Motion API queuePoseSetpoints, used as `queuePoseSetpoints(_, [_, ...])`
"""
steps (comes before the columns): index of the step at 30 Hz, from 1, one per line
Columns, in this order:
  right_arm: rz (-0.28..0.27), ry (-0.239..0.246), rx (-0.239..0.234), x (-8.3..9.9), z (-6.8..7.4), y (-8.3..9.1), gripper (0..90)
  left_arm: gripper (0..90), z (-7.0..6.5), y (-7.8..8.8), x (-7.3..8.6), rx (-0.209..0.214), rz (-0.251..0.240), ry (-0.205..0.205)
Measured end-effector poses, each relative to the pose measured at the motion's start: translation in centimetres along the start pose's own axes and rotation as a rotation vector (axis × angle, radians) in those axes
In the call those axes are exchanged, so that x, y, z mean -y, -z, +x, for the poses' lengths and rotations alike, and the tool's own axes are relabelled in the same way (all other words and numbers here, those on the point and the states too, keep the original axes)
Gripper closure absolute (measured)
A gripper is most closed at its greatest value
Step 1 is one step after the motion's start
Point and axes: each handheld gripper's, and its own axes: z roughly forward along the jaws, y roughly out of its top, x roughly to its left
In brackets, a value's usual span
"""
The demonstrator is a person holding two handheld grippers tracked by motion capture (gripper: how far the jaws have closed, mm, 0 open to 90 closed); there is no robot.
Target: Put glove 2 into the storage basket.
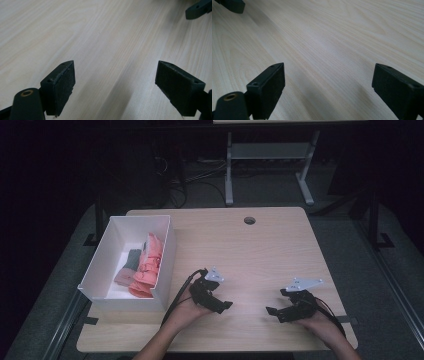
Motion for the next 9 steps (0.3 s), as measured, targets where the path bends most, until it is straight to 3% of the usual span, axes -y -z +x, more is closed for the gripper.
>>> queuePoseSetpoints(8, [0.009, 0.009, -0.003, 0.00, 0.15, -0.15, 10.9, 15.9, 0.06, -0.53, 0.35, -0.006, 0.033, -0.013])
queuePoseSetpoints(9, [0.009, 0.010, -0.003, 0.02, 0.15, -0.14, 10.9, 15.9, 0.11, -0.57, 0.33, -0.007, 0.049, -0.030])
